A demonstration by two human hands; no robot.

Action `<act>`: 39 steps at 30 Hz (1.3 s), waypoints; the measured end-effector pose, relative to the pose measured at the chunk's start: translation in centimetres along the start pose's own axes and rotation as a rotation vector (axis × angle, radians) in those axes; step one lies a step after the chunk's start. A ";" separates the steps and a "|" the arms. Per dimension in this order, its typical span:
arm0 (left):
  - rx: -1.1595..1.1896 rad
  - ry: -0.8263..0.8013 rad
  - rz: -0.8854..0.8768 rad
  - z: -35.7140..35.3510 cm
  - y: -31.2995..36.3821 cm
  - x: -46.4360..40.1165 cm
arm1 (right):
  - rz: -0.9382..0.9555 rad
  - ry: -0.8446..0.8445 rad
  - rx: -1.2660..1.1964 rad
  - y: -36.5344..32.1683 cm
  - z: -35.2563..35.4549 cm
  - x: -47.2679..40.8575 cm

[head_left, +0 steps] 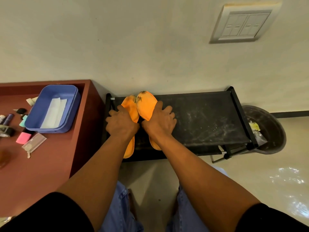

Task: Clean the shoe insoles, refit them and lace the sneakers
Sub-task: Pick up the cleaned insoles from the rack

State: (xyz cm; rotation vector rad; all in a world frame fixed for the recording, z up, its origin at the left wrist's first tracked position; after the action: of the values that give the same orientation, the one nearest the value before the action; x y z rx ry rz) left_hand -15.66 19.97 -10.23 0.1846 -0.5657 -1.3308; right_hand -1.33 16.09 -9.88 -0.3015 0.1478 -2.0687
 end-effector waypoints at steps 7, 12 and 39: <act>0.050 0.020 0.039 0.2 -0.3 0.0 | -0.010 -0.061 -0.208 0.6 0.6 0.3; 0.033 0.045 0.006 0.3 0.1 0.3 | -0.046 -0.095 -0.297 1.1 1.2 0.4; 0.049 -0.113 -0.087 -0.5 -0.7 17.0 | -0.122 -0.470 -0.081 7.6 5.6 14.2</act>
State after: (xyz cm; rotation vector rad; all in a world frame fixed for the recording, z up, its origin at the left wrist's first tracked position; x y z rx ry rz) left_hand -13.89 3.54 -6.19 0.1768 -0.6931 -1.4185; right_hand -0.08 0.05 -4.03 -0.8532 -0.0746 -2.0546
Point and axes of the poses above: each hand's wrist, its own x-axis away from the middle knuckle, its own z-axis out of the back of the hand, y = z × x, the point moved 5 cm from there along -x, towards the middle knuckle, and after that the axes turned 13 degrees about x, right-handed, at the moved point
